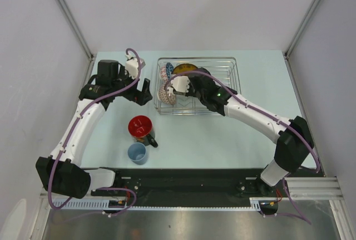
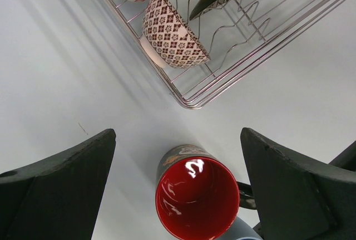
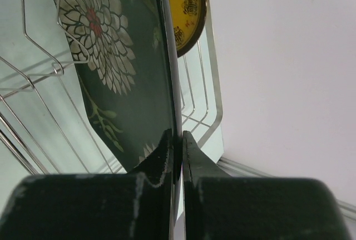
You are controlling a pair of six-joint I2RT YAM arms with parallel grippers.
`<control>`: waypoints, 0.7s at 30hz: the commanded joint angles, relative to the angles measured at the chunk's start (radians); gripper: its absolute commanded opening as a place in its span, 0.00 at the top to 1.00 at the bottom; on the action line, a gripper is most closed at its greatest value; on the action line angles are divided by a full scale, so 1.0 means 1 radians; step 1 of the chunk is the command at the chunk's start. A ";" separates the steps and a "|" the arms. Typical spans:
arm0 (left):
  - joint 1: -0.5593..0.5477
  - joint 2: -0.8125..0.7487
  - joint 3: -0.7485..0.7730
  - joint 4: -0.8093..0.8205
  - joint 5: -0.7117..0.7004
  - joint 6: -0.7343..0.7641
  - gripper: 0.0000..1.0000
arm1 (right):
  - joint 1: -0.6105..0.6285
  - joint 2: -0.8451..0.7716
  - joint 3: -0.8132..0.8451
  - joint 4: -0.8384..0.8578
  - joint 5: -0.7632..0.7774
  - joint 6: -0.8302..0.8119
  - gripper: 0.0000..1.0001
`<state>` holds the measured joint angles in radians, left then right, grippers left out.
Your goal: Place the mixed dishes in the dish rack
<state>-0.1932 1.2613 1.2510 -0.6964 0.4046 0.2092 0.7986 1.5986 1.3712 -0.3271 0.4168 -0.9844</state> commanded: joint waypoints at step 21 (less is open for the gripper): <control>0.028 -0.017 -0.018 0.037 0.037 -0.007 0.00 | 0.031 0.142 0.055 0.278 0.092 -0.163 1.00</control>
<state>-0.1761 1.2613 1.2377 -0.6895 0.4076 0.2096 0.8276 1.7138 1.3731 -0.2031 0.4572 -1.1324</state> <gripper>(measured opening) 0.996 0.041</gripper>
